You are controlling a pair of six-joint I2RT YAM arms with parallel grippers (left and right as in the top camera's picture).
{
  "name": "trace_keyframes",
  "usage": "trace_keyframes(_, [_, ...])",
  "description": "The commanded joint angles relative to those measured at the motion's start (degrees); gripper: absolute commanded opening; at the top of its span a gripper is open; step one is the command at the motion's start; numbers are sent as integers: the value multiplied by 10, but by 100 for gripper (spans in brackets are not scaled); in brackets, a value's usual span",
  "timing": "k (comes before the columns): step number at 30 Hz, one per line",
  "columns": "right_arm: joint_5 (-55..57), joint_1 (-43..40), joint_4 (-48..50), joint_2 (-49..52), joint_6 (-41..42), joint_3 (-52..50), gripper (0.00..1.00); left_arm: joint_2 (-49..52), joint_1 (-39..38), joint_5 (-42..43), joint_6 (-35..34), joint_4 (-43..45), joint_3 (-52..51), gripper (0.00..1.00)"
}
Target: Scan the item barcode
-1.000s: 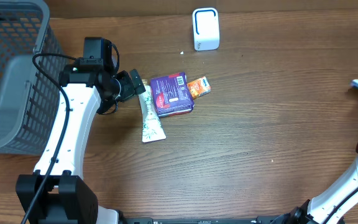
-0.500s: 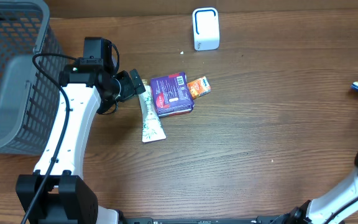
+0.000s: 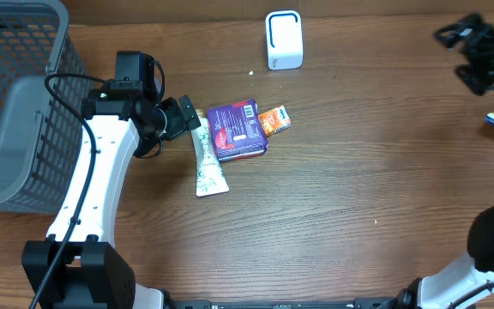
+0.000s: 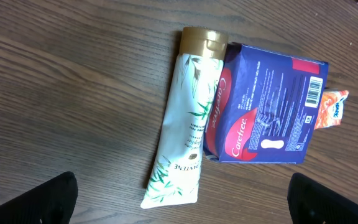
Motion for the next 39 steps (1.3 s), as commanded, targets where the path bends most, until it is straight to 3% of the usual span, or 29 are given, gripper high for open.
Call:
trace_keyframes(1, [2, 52, -14, -2, -16, -2, 100, 5, 2, 2, 12, 2, 10, 100])
trace_keyframes(7, [30, 108, -46, -6, -14, -2, 100, 5, 2, 2, 12, 2, 10, 100])
trace_keyframes(18, [229, 153, -119, -91, 47, -2, 100, 5, 2, 2, 12, 2, 10, 100])
trace_keyframes(25, [233, 185, -108, -146, 73, -2, 100, 5, 2, 2, 12, 2, 10, 100])
trace_keyframes(34, [214, 220, -40, -144, 73, -2, 100, 5, 2, 2, 12, 2, 10, 100])
trace_keyframes(39, [206, 220, -50, -144, 73, -2, 100, 5, 2, 2, 12, 2, 10, 100])
